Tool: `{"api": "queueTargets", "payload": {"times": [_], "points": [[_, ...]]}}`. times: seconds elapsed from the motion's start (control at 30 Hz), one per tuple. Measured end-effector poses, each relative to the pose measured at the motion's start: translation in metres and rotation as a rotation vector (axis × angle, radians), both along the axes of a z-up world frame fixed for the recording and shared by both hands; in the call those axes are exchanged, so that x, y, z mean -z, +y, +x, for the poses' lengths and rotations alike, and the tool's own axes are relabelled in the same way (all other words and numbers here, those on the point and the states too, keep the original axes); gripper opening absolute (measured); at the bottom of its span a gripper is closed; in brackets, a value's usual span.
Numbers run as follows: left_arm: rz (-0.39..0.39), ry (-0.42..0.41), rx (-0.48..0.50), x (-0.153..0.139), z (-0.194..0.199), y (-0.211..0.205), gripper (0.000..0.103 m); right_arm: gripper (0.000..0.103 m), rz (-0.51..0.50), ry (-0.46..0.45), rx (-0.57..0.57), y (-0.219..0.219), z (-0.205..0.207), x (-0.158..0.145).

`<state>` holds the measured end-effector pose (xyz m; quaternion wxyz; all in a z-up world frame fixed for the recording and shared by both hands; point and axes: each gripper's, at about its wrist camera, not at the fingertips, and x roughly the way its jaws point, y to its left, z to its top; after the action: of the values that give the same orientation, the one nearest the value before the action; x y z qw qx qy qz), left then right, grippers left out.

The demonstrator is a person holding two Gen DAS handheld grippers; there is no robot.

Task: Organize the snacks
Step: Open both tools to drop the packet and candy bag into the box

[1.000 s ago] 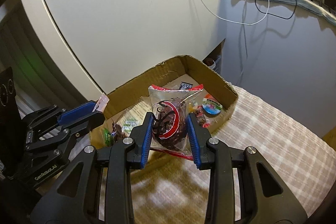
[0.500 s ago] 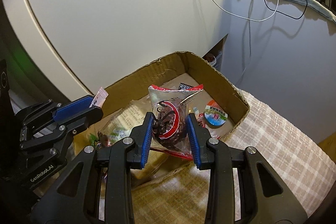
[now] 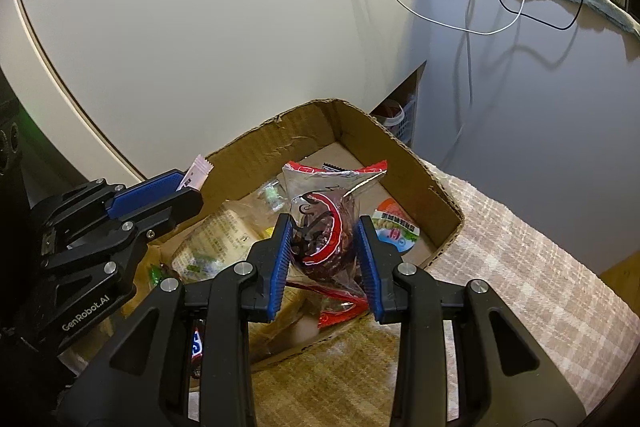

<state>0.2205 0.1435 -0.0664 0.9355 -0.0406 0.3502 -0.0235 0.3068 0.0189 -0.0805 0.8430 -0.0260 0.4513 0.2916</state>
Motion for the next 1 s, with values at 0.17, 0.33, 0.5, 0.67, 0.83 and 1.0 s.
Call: {"api": "queueTargets", "payload": {"times": [0.17, 0.33, 0.5, 0.67, 0.83, 1.0], "points": [[0.004, 0.005, -0.01, 0.0, 0.004, 0.001, 0.019, 0.034, -0.002, -0.003, 0.002, -0.001, 0.002, 0.001], [0.012, 0.003, -0.01, 0.0, 0.003, 0.001, 0.032, 0.034, -0.013, -0.004, 0.001, 0.0, 0.001, 0.002], [0.025, -0.007, -0.011, -0.002, 0.002, 0.001, 0.038, 0.062, -0.026, -0.032, 0.013, 0.0, -0.001, -0.001], [0.035, -0.016, -0.008, -0.002, 0.002, 0.0, 0.056, 0.074, -0.039, -0.053, 0.018, -0.001, -0.003, -0.005], [0.051, -0.025, -0.009, -0.003, 0.0, -0.002, 0.066, 0.084, -0.052, -0.073, 0.032, -0.002, -0.003, -0.008], [0.053, -0.026, -0.012, -0.004, 0.0, -0.001, 0.074, 0.088, -0.062, -0.076, 0.039, -0.002, -0.002, -0.007]]}}
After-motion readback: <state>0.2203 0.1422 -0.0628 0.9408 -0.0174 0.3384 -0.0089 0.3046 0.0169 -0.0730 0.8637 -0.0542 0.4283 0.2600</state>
